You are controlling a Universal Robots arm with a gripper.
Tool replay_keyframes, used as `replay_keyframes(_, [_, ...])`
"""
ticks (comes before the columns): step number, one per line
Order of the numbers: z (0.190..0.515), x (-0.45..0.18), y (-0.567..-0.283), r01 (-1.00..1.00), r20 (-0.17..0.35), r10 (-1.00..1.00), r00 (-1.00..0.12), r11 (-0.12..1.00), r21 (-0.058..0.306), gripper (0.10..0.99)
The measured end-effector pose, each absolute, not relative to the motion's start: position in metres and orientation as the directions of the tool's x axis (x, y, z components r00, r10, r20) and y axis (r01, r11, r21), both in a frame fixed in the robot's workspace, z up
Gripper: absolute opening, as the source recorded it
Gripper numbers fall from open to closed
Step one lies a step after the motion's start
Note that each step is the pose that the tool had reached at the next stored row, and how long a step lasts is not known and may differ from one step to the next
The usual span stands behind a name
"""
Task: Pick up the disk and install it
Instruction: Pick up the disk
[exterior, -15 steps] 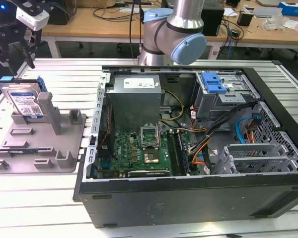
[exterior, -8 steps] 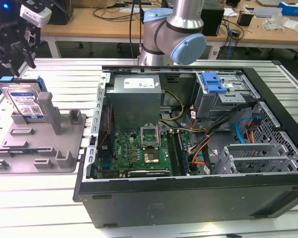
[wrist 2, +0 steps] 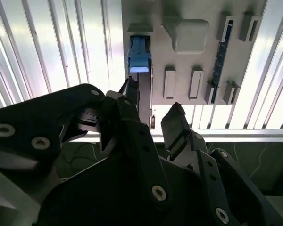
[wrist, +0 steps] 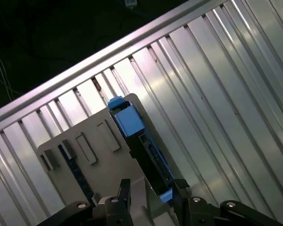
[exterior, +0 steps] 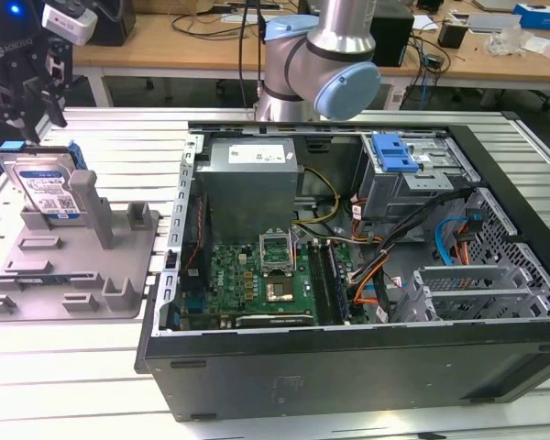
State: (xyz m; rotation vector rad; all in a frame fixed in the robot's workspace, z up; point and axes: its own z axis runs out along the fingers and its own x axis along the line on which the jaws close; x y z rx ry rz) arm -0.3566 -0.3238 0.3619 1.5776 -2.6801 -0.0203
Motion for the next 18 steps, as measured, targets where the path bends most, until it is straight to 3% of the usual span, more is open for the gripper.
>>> replay_keyframes(18, [0.3592,-0.3566,-0.3224,-0.978,0.037,-0.978,-0.206,0.206,-0.011,0.482])
